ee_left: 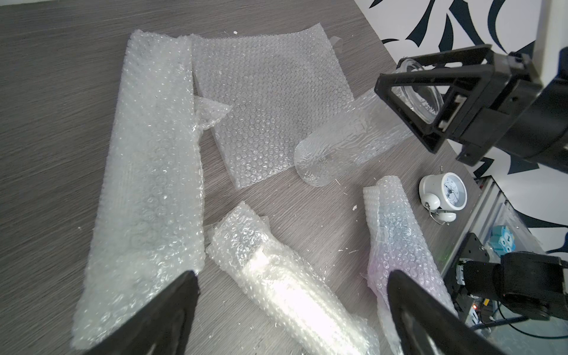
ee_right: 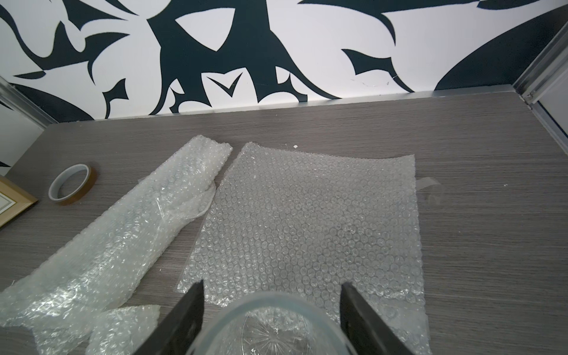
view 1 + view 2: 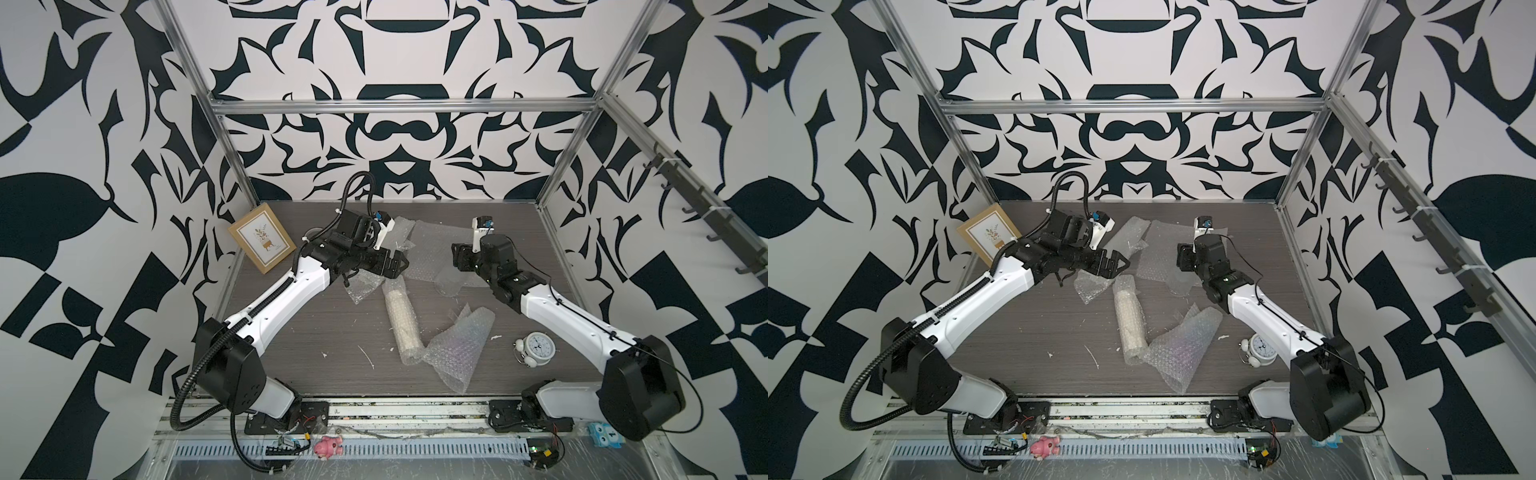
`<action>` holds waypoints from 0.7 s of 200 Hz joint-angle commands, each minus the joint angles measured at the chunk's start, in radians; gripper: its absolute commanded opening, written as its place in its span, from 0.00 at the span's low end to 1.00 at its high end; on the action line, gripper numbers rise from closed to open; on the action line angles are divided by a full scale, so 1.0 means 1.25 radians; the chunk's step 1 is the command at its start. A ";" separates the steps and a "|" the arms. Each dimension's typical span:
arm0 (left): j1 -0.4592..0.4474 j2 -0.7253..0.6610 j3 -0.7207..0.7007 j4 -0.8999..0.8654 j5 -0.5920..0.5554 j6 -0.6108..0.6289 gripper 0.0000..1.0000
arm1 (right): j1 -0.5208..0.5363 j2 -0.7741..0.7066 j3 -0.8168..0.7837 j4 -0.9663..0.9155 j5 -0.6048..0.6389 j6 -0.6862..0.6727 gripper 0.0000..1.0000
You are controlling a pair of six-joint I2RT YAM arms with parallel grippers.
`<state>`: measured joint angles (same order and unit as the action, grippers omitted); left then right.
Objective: Unwrap the vase from the bubble wrap
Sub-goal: Pick up the vase from the bubble wrap.
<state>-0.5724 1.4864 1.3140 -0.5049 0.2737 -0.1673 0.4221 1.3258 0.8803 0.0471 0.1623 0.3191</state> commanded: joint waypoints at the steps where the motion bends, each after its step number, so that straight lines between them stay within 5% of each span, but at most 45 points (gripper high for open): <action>1: -0.002 -0.021 -0.006 -0.003 0.007 -0.005 0.99 | 0.017 0.010 0.012 0.010 -0.017 0.033 0.61; 140: -0.001 -0.021 -0.008 -0.002 0.008 -0.002 0.99 | 0.051 0.072 0.015 0.074 -0.004 0.040 0.72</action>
<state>-0.5724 1.4864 1.3140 -0.5049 0.2737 -0.1673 0.4747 1.4029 0.8814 0.1623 0.1528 0.3649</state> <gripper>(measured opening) 0.993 0.721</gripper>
